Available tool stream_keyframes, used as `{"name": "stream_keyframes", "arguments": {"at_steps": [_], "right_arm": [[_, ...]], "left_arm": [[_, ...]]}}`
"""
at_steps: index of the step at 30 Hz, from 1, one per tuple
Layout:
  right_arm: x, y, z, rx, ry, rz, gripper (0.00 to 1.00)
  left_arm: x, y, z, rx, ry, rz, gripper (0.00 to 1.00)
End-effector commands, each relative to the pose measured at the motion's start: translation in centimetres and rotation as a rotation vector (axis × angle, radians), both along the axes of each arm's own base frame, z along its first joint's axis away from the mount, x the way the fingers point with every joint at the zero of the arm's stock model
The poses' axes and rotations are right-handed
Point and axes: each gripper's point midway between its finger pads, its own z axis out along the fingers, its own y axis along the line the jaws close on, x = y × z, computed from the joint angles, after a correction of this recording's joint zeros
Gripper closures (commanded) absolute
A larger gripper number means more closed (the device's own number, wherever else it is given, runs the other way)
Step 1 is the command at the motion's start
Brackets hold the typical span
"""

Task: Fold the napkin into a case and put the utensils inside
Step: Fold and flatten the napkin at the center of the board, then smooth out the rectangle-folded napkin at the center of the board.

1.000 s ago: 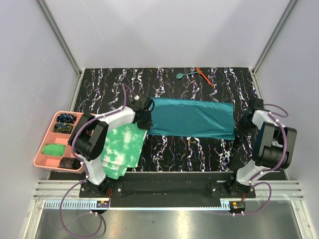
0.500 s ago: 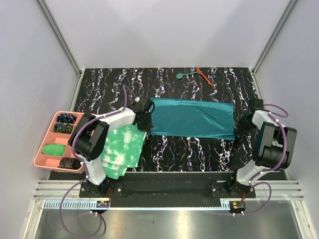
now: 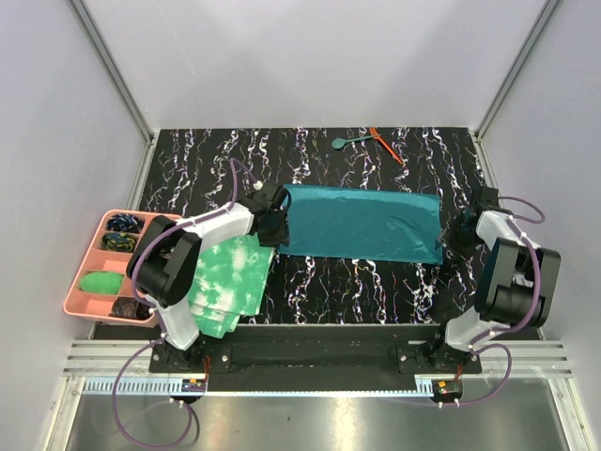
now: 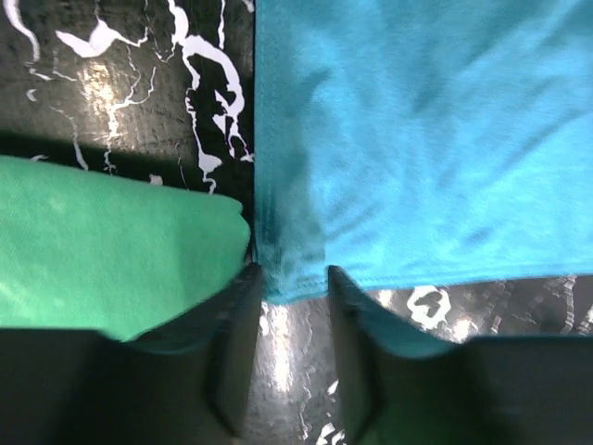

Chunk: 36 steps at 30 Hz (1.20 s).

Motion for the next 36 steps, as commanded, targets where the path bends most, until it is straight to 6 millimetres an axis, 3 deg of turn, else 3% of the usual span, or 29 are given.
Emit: {"name": "stream_keyframes", "arguments": {"at_steps": [1, 3, 4, 6, 7, 9, 10, 12, 13, 15, 16, 19, 25, 29, 36], "right_arm": [[1.1, -1.7, 5.2, -0.117, -0.117, 0.017, 0.29], [2.2, -1.6, 6.6, -0.115, -0.183, 0.028, 0.2], [3.8, -1.7, 7.7, -0.118, -0.246, 0.037, 0.13], [5.8, -0.5, 8.2, -0.037, -0.301, 0.077, 0.1], [7.6, -0.4, 9.5, -0.025, -0.356, 0.09, 0.1], [9.5, 0.0, 9.0, 0.024, -0.37, 0.115, 0.1], [10.9, -0.1, 9.7, 0.025, -0.4, 0.128, 0.1], [12.1, -0.1, 8.7, 0.048, -0.388, 0.146, 0.14], [13.4, -0.3, 9.4, 0.047, -0.425, 0.159, 0.17], [14.4, 0.2, 8.4, 0.083, -0.427, 0.182, 0.33], [15.3, 0.3, 8.6, 0.094, -0.457, 0.193, 0.37], [16.7, 1.0, 8.1, 0.142, -0.488, 0.217, 0.54], [18.5, 1.4, 6.4, 0.196, -0.51, 0.219, 0.58], [19.6, 1.0, 4.1, 0.196, -0.486, 0.221, 0.59], [22.0, -0.3, 1.6, 0.161, -0.464, 0.239, 0.6]], "left_arm": [[3.2, -0.4, 7.6, -0.044, -0.211, 0.003, 0.49], [4.5, -0.6, 9.9, -0.05, -0.275, 0.007, 0.41], [5.3, -0.7, 10.2, -0.049, -0.289, 0.015, 0.41], [7.0, -1.8, 11.7, -0.101, -0.32, 0.006, 0.42], [8.1, -2.4, 10.9, -0.116, -0.313, 0.003, 0.45], [10.1, -3.9, 11.7, -0.151, -0.337, -0.021, 0.54], [11.0, -4.6, 10.2, -0.153, -0.308, -0.034, 0.62], [12.9, -5.4, 10.6, -0.167, -0.33, -0.031, 0.72], [13.7, -5.6, 9.2, -0.163, -0.313, -0.028, 0.75], [15.4, -6.3, 9.7, -0.195, -0.334, -0.028, 0.79], [16.2, -6.2, 8.6, -0.194, -0.323, -0.02, 0.81], [17.9, -6.6, 7.8, -0.238, -0.327, -0.018, 0.85], [19.1, -6.4, 5.4, -0.319, -0.281, 0.032, 0.85], [19.8, -5.9, 3.9, -0.346, -0.249, 0.067, 0.85], [21.2, -3.3, 1.0, -0.363, -0.175, 0.144, 0.83]]}}
